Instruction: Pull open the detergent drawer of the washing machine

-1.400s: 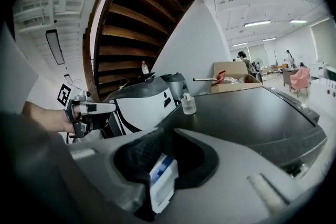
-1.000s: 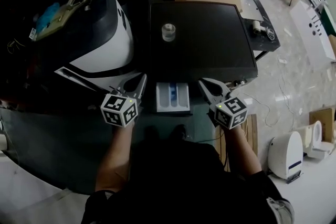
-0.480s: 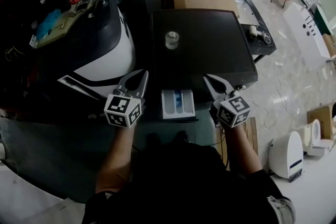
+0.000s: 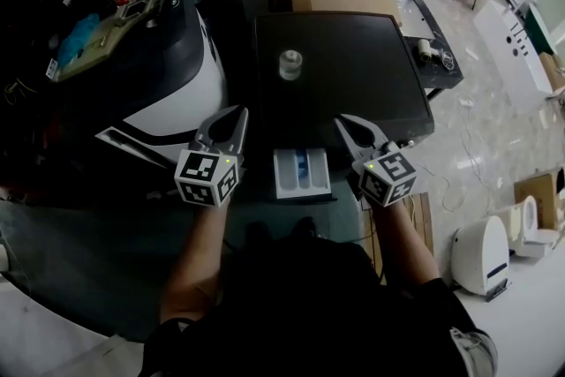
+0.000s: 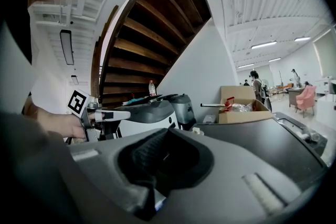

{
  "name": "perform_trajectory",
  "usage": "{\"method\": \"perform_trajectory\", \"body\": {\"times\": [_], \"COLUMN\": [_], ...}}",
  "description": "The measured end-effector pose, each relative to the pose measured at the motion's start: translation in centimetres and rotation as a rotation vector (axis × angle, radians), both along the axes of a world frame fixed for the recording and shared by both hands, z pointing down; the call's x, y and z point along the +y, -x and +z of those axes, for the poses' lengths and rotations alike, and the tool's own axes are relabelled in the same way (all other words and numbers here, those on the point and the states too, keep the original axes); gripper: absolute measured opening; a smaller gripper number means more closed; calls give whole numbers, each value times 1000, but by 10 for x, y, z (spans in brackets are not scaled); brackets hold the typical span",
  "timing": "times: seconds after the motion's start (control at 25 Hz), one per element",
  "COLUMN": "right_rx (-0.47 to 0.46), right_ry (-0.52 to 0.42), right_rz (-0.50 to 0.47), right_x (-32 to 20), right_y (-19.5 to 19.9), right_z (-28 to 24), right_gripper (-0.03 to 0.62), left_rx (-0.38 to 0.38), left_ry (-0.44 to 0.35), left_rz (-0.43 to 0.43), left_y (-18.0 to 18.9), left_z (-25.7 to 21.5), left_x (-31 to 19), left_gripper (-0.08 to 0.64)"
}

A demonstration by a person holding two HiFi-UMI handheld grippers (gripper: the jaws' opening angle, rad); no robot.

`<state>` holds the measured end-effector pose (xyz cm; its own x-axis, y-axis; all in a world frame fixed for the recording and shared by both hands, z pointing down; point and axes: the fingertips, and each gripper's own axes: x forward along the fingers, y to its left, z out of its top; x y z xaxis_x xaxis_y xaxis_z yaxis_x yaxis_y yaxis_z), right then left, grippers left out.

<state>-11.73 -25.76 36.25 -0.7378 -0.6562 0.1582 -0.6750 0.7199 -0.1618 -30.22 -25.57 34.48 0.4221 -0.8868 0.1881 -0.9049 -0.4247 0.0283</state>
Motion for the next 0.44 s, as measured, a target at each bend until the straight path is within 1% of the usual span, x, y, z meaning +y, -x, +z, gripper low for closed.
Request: {"method": "perform_trajectory", "body": {"times": [0.44], "right_rx": [-9], "right_ry": [5], "right_rz": [-4], "right_x": [1], "right_y": [-4], "right_z": [2], "right_gripper": [2], "left_rx": [-3], "left_ry": [16], "left_rz": [-2], "left_y": [-2], "left_z": [3], "left_x": [0], "left_gripper": [11]}}
